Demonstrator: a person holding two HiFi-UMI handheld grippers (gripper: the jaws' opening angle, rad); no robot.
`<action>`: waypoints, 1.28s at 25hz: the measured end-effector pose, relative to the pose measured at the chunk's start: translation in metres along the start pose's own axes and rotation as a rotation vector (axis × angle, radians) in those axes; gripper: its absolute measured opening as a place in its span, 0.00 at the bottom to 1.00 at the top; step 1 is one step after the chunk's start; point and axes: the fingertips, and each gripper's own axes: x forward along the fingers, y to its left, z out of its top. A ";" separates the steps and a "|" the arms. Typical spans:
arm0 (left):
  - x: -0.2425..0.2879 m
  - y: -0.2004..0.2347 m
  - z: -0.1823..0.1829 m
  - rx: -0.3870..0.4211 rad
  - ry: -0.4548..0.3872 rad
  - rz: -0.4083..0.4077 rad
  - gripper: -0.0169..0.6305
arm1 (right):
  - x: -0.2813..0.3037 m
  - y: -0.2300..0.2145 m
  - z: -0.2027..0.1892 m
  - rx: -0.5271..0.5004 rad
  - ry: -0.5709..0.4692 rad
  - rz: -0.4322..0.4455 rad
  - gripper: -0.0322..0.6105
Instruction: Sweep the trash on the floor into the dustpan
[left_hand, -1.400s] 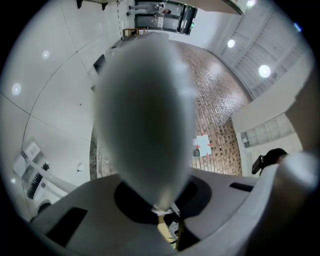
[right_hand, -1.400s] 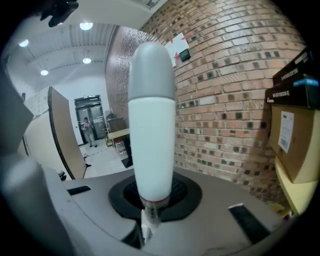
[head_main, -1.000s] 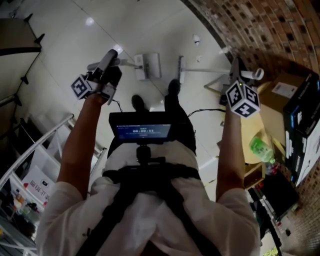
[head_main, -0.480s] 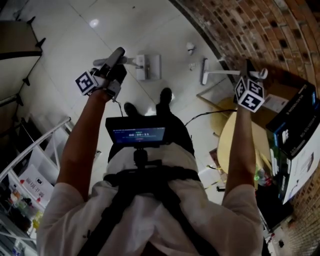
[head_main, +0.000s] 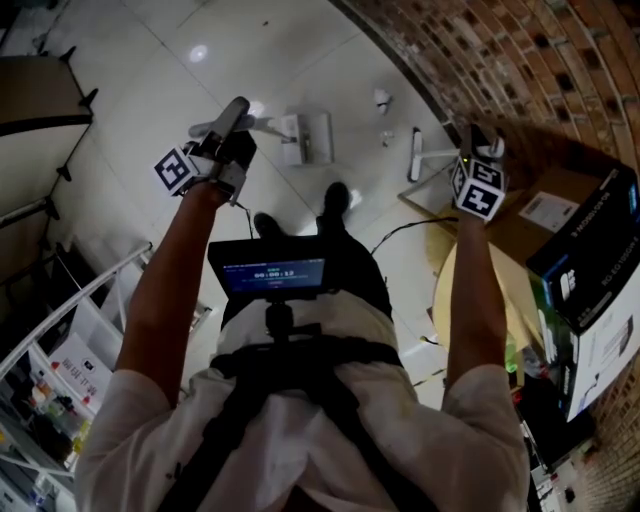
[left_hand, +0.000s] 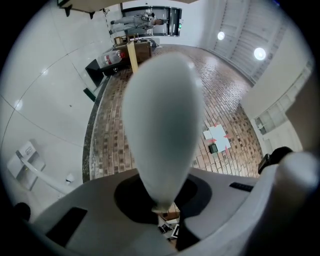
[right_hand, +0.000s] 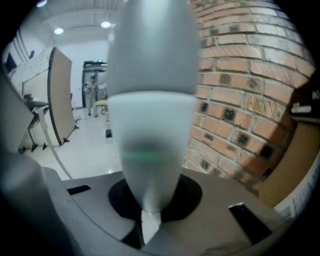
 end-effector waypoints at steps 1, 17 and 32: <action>0.000 0.001 0.001 -0.003 -0.008 0.000 0.06 | 0.000 -0.005 -0.003 0.068 -0.003 -0.011 0.08; -0.019 0.029 0.013 -0.092 0.030 -0.022 0.06 | -0.006 0.000 -0.013 0.406 -0.030 -0.173 0.10; -0.035 0.043 0.027 -0.151 0.065 -0.039 0.06 | -0.006 0.193 0.047 0.362 -0.063 0.155 0.11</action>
